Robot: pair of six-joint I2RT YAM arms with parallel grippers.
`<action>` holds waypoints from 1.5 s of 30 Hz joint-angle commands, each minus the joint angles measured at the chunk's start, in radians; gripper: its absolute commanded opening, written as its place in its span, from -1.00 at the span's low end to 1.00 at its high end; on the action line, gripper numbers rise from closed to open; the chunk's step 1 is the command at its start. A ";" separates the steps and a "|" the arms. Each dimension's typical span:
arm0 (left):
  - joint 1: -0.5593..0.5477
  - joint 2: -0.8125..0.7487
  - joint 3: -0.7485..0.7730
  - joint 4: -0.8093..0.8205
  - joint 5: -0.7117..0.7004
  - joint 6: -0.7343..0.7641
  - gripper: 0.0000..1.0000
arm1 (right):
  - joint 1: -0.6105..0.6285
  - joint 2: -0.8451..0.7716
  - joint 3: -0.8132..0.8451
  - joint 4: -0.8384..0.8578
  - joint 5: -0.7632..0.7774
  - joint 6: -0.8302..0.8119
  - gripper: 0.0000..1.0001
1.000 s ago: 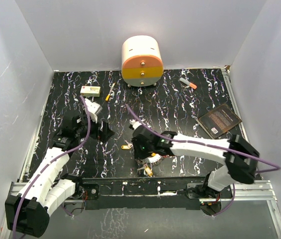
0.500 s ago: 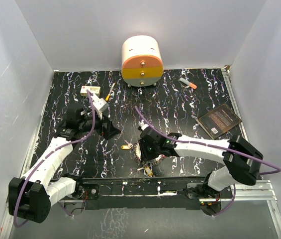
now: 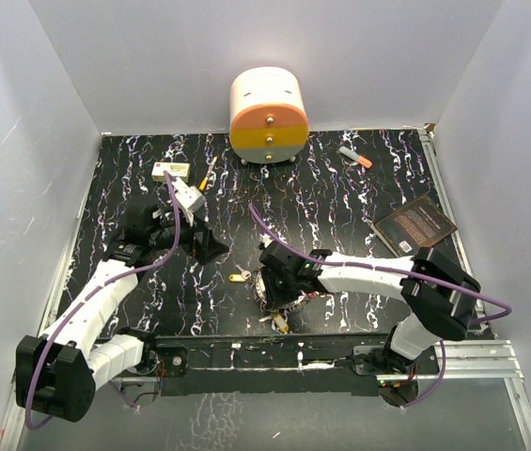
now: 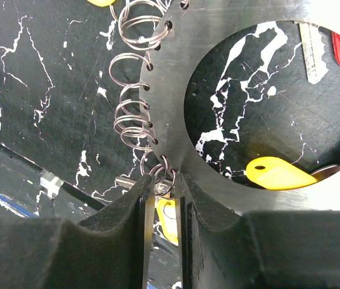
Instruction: Put the keys on the keyring
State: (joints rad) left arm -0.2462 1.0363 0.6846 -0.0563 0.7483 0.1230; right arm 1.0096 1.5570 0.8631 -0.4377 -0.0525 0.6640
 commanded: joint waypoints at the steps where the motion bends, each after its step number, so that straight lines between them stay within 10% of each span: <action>1: -0.005 -0.024 -0.014 0.025 0.031 0.008 0.93 | -0.003 -0.001 0.042 0.042 -0.035 0.023 -0.52; 6: -0.006 -0.026 -0.008 0.015 0.032 0.014 0.93 | -0.002 -0.004 0.038 0.050 -0.036 0.034 -0.83; 22: -0.204 0.069 0.022 -0.114 0.047 0.297 0.94 | -0.026 -0.174 -0.003 0.139 -0.015 0.098 -0.84; 45: -0.374 0.256 -0.172 0.342 0.080 0.716 0.94 | -0.099 -0.217 -0.062 0.190 -0.099 0.066 -0.84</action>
State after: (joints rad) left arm -0.5983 1.2419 0.5102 0.1577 0.8139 0.7322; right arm 0.9161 1.3796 0.7696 -0.3099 -0.1352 0.7452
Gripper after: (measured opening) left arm 0.970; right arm 0.087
